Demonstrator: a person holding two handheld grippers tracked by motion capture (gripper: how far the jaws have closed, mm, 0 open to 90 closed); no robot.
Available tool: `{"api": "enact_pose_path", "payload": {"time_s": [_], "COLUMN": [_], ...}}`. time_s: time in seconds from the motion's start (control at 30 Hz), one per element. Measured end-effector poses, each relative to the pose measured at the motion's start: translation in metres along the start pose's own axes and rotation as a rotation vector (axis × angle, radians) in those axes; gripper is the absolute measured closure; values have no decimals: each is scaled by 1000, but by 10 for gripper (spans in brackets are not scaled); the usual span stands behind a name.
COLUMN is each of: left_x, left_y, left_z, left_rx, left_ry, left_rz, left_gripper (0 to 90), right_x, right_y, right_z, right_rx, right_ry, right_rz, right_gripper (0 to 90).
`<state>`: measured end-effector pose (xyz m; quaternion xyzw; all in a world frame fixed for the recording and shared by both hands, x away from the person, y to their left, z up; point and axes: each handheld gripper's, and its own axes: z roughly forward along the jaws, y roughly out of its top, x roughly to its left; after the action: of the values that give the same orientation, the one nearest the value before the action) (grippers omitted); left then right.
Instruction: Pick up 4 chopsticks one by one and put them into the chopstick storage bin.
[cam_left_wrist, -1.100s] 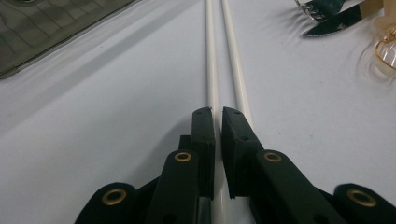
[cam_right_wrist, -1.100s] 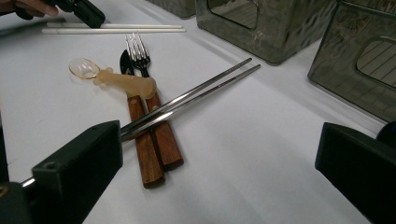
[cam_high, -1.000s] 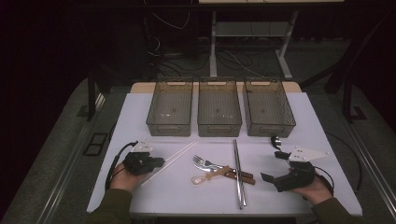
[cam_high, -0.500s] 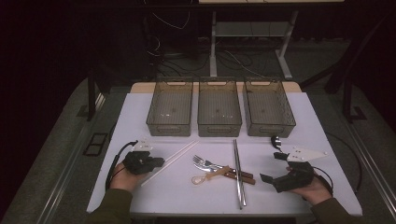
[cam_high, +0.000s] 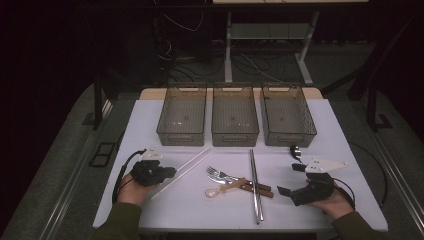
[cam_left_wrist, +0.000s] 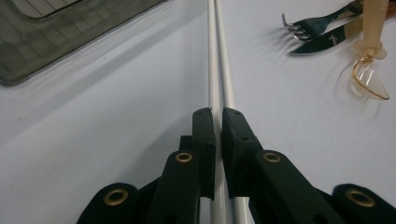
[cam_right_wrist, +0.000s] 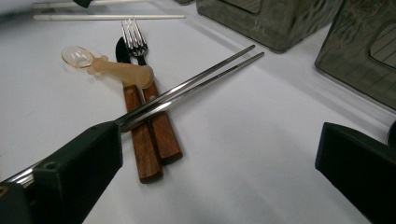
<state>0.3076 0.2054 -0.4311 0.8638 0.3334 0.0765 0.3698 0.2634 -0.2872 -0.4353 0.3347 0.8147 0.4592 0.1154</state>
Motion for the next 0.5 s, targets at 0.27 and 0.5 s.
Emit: {"api": "enact_pose_path", "payload": {"time_s": [0.27,0.5], "left_x": [-7,-6], "left_y": [6,10], "left_z": [-6,-11], "left_rx": [-36,-66], "left_ry": [-16,-18], "left_rz": [-34,-28], "left_gripper": [842,842], "right_x": [0,-1], "right_y": [0,0], "right_z": [0,0], "right_rx": [-1,0], "right_ry": [0,-2], "right_rz": [2,3], "right_gripper": [8,8]}}
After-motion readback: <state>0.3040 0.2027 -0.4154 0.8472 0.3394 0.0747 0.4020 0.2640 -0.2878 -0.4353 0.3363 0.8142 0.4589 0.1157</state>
